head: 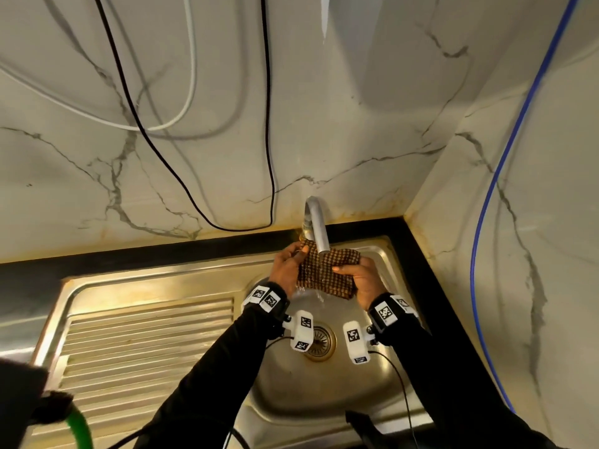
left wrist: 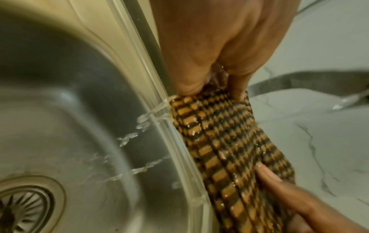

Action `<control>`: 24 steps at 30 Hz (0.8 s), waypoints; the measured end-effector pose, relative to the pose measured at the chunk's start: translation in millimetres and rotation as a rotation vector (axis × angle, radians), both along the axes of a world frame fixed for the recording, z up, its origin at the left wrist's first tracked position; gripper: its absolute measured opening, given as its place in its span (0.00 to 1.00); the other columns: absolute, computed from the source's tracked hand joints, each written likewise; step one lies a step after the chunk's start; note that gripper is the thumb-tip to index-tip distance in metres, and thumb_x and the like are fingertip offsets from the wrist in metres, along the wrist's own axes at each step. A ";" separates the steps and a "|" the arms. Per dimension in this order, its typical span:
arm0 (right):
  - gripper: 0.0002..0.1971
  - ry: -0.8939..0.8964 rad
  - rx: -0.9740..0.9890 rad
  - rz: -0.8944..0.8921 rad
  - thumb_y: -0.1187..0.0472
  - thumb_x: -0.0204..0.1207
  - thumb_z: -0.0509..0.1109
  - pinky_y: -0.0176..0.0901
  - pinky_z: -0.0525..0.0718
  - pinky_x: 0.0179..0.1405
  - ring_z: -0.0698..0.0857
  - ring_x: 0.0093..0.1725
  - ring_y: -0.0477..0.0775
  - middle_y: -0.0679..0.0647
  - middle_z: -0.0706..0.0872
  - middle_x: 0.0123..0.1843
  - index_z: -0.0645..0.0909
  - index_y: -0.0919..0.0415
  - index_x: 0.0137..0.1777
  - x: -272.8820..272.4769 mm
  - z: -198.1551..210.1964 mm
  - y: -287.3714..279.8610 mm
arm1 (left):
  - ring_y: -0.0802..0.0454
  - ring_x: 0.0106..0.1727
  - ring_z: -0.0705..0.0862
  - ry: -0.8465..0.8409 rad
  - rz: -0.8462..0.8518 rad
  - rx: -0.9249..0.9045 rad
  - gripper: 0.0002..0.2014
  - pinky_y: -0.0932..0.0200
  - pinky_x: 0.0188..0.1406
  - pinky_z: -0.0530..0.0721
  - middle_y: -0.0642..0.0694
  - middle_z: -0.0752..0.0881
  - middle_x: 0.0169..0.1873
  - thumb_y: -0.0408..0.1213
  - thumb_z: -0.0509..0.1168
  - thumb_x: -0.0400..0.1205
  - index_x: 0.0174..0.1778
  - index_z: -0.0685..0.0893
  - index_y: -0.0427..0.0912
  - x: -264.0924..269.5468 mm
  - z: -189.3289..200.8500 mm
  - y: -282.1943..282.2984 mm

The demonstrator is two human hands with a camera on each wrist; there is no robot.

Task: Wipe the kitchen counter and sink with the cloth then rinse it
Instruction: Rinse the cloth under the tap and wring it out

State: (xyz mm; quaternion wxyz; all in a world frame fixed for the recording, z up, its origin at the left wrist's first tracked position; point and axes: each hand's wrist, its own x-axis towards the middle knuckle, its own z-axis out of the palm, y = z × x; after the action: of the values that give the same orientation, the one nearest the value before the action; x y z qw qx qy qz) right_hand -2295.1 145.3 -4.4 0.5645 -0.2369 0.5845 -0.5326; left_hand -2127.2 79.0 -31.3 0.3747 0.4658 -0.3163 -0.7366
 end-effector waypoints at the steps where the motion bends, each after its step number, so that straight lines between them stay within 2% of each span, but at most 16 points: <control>1: 0.15 0.022 -0.002 -0.006 0.82 0.68 0.71 0.59 0.91 0.49 0.91 0.52 0.71 0.71 0.91 0.52 0.86 0.75 0.55 8.5 2.5 -3.4 | 0.38 0.61 0.85 0.003 0.011 -0.011 0.12 0.41 0.58 0.87 0.37 0.89 0.58 0.34 0.63 0.89 0.64 0.87 0.36 8.3 -0.4 -1.7; 3: 0.13 0.070 0.018 -0.022 0.80 0.68 0.74 0.59 0.91 0.47 0.92 0.48 0.68 0.66 0.92 0.47 0.86 0.69 0.50 22.8 5.2 -9.2 | 0.38 0.64 0.85 -0.007 0.022 -0.015 0.11 0.40 0.64 0.83 0.39 0.90 0.56 0.32 0.61 0.89 0.60 0.88 0.37 25.0 -4.3 -6.0; 6: 0.17 0.114 0.005 0.048 0.72 0.68 0.81 0.56 0.92 0.50 0.92 0.54 0.65 0.63 0.93 0.51 0.85 0.66 0.57 39.9 1.5 -16.8 | 0.40 0.62 0.85 -0.053 0.030 -0.026 0.11 0.41 0.64 0.81 0.42 0.91 0.51 0.31 0.59 0.89 0.52 0.88 0.39 51.7 -4.2 -13.8; 9: 0.20 0.123 -0.011 0.093 0.65 0.70 0.83 0.53 0.92 0.51 0.91 0.56 0.63 0.63 0.92 0.54 0.84 0.68 0.60 46.5 -2.3 -16.2 | 0.40 0.60 0.84 -0.239 -0.073 -0.106 0.12 0.38 0.66 0.81 0.40 0.89 0.52 0.30 0.58 0.87 0.53 0.88 0.37 70.7 -1.8 -30.1; 12: 0.14 0.223 -0.033 0.201 0.69 0.75 0.79 0.40 0.89 0.44 0.90 0.53 0.54 0.57 0.91 0.52 0.82 0.61 0.58 40.8 -2.6 -9.5 | 0.43 0.54 0.86 -0.382 -0.276 -0.181 0.15 0.48 0.55 0.85 0.37 0.89 0.51 0.27 0.54 0.87 0.54 0.88 0.34 74.3 1.7 -50.3; 14: 0.15 0.325 -0.043 0.264 0.72 0.77 0.75 0.34 0.87 0.42 0.87 0.53 0.49 0.52 0.87 0.53 0.80 0.57 0.60 32.5 -4.9 -3.8 | 0.47 0.43 0.88 -0.477 -0.370 -0.207 0.16 0.56 0.44 0.87 0.39 0.89 0.43 0.33 0.56 0.91 0.51 0.89 0.35 62.6 3.9 -64.6; 16: 0.17 0.426 -0.054 0.290 0.74 0.79 0.72 0.31 0.87 0.44 0.86 0.54 0.45 0.51 0.85 0.55 0.79 0.60 0.64 24.2 -9.9 -3.3 | 0.51 0.33 0.85 -0.581 -0.446 -0.214 0.16 0.58 0.35 0.86 0.43 0.86 0.35 0.41 0.59 0.93 0.50 0.88 0.37 43.7 0.6 -79.1; 18: 0.17 0.524 -0.085 0.333 0.77 0.79 0.71 0.28 0.86 0.49 0.86 0.52 0.41 0.50 0.86 0.52 0.80 0.65 0.65 20.3 -11.3 -8.5 | 0.49 0.30 0.83 -0.700 -0.561 -0.210 0.15 0.53 0.35 0.83 0.44 0.84 0.32 0.43 0.60 0.92 0.56 0.85 0.35 26.1 -0.7 -90.8; 19: 0.16 0.574 -0.094 0.354 0.77 0.78 0.71 0.30 0.86 0.53 0.87 0.52 0.43 0.51 0.88 0.52 0.82 0.67 0.65 20.3 -11.0 -12.9 | 0.49 0.29 0.82 -0.765 -0.622 -0.217 0.15 0.54 0.33 0.81 0.45 0.83 0.32 0.42 0.59 0.92 0.58 0.84 0.33 19.1 -2.6 -98.3; 21: 0.13 0.647 -0.104 0.378 0.76 0.77 0.74 0.38 0.87 0.57 0.89 0.50 0.47 0.55 0.91 0.51 0.87 0.69 0.61 22.5 -10.2 -21.3 | 0.51 0.30 0.81 -0.870 -0.703 -0.217 0.11 0.60 0.30 0.80 0.47 0.82 0.33 0.39 0.57 0.92 0.53 0.81 0.37 9.1 -5.3 -111.7; 23: 0.07 0.637 -0.081 0.390 0.75 0.76 0.75 0.32 0.84 0.46 0.88 0.39 0.36 0.50 0.91 0.40 0.89 0.68 0.52 26.9 -13.8 -27.5 | 0.51 0.28 0.80 -0.875 -0.804 -0.148 0.12 0.61 0.31 0.82 0.45 0.81 0.33 0.38 0.56 0.93 0.45 0.78 0.44 2.1 -2.5 -119.9; 24: 0.05 0.621 -0.058 0.382 0.75 0.77 0.74 0.28 0.82 0.41 0.85 0.34 0.32 0.46 0.89 0.34 0.88 0.68 0.49 29.1 -13.4 -29.7 | 0.51 0.26 0.80 -0.882 -0.856 -0.130 0.14 0.58 0.34 0.82 0.44 0.80 0.31 0.37 0.57 0.92 0.40 0.77 0.44 -2.4 0.0 -123.7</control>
State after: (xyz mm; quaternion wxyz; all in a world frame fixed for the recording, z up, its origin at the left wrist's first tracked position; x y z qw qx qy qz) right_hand -2265.9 115.6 -17.8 0.4422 -0.5081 0.6580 -0.3367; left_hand -2129.6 -44.7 -31.4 -0.0925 0.5345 -0.6446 -0.5387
